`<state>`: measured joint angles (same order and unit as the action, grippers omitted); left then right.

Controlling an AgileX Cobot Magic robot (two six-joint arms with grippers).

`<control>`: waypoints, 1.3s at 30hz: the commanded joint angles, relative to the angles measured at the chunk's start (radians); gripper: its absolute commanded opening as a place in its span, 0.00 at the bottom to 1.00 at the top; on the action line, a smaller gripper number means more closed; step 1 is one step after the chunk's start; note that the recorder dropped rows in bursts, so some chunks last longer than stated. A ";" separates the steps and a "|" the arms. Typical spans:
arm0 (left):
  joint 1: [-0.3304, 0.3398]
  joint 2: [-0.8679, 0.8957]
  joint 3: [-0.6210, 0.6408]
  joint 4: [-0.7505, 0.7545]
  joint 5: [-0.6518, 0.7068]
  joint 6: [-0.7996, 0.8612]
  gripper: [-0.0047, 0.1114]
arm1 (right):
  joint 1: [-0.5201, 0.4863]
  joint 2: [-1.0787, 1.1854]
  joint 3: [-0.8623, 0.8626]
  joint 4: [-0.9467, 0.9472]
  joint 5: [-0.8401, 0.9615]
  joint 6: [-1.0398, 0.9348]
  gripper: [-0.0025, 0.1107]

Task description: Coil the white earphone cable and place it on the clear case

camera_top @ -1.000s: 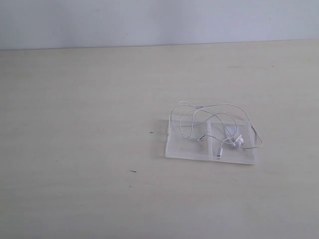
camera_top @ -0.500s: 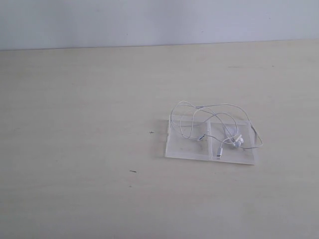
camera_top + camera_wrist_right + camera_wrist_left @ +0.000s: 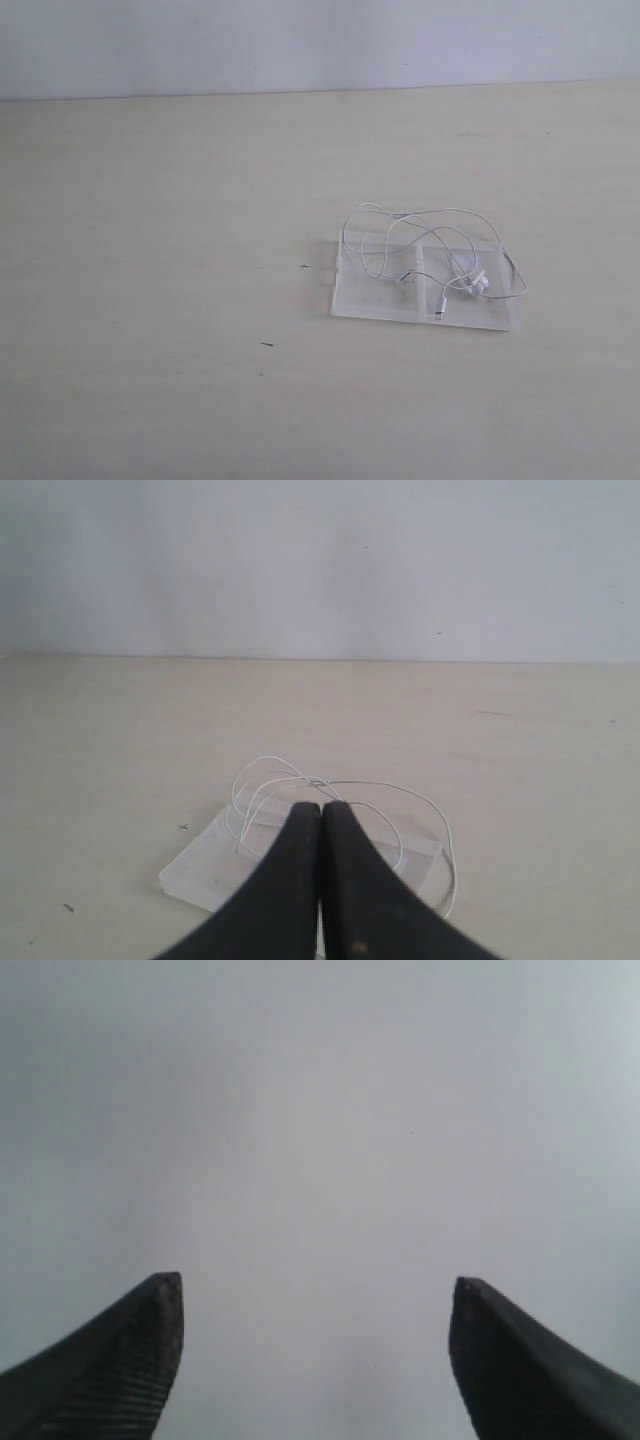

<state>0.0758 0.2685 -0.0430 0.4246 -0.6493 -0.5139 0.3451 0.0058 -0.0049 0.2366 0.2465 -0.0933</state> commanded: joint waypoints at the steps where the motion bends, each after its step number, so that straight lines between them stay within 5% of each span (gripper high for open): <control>1: -0.007 -0.062 0.007 0.008 0.126 -0.044 0.66 | -0.002 -0.006 0.005 0.000 -0.001 0.002 0.02; 19: -0.007 -0.099 0.007 0.006 0.580 -0.171 0.66 | -0.002 -0.006 0.005 0.000 -0.001 0.002 0.02; 33: -0.007 -0.266 0.007 0.016 0.721 -0.148 0.66 | -0.002 -0.006 0.005 0.000 -0.001 0.002 0.02; 39: -0.126 -0.268 -0.010 0.002 0.794 -0.110 0.66 | -0.002 -0.006 0.005 0.000 -0.001 0.002 0.02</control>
<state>-0.0093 0.0064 -0.0429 0.4367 0.1356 -0.6419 0.3451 0.0058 -0.0049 0.2366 0.2465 -0.0933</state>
